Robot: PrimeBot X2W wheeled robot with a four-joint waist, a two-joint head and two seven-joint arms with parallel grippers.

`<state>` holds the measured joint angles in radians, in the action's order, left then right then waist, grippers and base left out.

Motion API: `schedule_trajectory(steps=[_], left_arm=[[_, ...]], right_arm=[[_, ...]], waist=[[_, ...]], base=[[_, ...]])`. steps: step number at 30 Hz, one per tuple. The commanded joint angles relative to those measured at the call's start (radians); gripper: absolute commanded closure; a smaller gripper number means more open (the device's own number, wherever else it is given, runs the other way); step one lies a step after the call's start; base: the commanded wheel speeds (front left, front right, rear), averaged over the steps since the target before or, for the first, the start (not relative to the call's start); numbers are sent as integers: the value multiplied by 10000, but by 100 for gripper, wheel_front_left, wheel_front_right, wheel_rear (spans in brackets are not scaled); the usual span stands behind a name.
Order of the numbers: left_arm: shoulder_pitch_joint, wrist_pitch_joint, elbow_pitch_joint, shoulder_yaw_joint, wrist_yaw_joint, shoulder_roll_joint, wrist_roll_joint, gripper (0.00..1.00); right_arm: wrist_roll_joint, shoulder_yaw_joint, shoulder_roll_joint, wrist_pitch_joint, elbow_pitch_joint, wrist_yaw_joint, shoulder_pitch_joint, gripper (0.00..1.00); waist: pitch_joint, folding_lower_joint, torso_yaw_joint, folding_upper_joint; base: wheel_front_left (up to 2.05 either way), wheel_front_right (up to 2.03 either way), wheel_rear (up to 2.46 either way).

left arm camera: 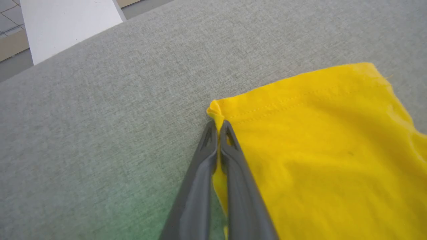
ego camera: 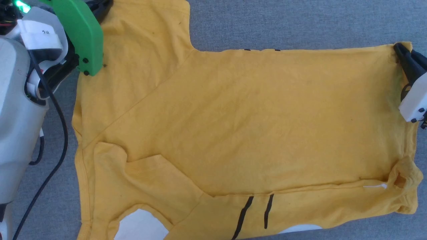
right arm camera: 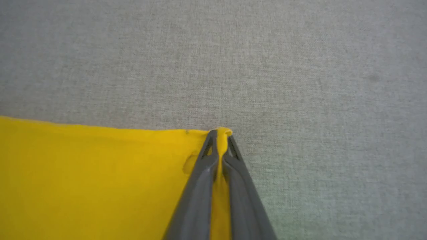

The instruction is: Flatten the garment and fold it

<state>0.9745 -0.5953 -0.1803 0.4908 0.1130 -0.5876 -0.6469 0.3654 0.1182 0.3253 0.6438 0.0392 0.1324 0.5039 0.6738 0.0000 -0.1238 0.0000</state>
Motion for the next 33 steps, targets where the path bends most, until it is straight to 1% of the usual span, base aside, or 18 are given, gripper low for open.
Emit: schedule_trajectory(steps=[1, 4, 8, 11, 14, 18, 23, 26, 28, 30, 33], left_arm=[[-10, 51, -114, 2, -83, -69, 85, 100], [-4, 435, -63, -97, -123, -27, 121, 100], [-114, 1240, 42, -420, -225, 117, -3, 100], [-416, 1875, 314, -713, -243, 156, -207, 100], [-988, 2448, 782, -970, -270, 60, -366, 100], [-2390, 3199, 1798, -1435, -512, -176, -679, 100], [-4433, 3784, 3019, -1821, -915, -439, -999, 100], [-5595, 3948, 3625, -1913, -1090, -510, -1251, 100], [-6370, 3973, 3939, -1907, -1182, -674, -1295, 100], [-7021, 4005, 4125, -1895, -1303, -823, -1266, 100], [-7974, 4059, 4334, -1897, -1472, -897, -1423, 100]], right_arm=[[-69, -54, -87, 65, -33, -17, 28, 100], [-160, 24, -97, -189, 127, -17, 105, 100], [-289, 121, -56, -654, 294, -17, 115, 100], [-337, 183, -24, -1007, 442, -17, -64, 100], [-266, 292, -77, -1273, 660, -17, -433, 100], [-182, 457, -101, -1535, 1148, -17, -1325, 100], [-91, 819, -335, -1772, 1759, -17, -2628, 100], [10, 1047, -598, -1860, 1998, -17, -3416, 100], [69, 1165, -785, -1912, 2109, -17, -3984, 100], [160, 1222, -948, -1946, 2144, -17, -4451, 100], [246, 1350, -1118, -2018, 2186, -17, -5070, 100]], waist=[[-42, 0, 8, 0], [-174, 0, 34, 0], [-471, 0, 73, 0], [-808, 0, 143, 0], [-1226, 0, 222, 0], [-1972, 0, 355, 0], [-2931, 0, 546, 0], [-3445, 0, 680, 0], [-3787, 0, 770, 0], [-4068, 0, 824, 0], [-4402, 0, 903, 0]], base=[[0, 0, 0], [0, 0, 0], [0, 0, 0], [0, 0, 0], [0, 0, 0], [0, 0, 0], [0, 0, 0], [0, 0, 0], [0, 0, 0], [0, 0, 0], [0, 0, 0]])
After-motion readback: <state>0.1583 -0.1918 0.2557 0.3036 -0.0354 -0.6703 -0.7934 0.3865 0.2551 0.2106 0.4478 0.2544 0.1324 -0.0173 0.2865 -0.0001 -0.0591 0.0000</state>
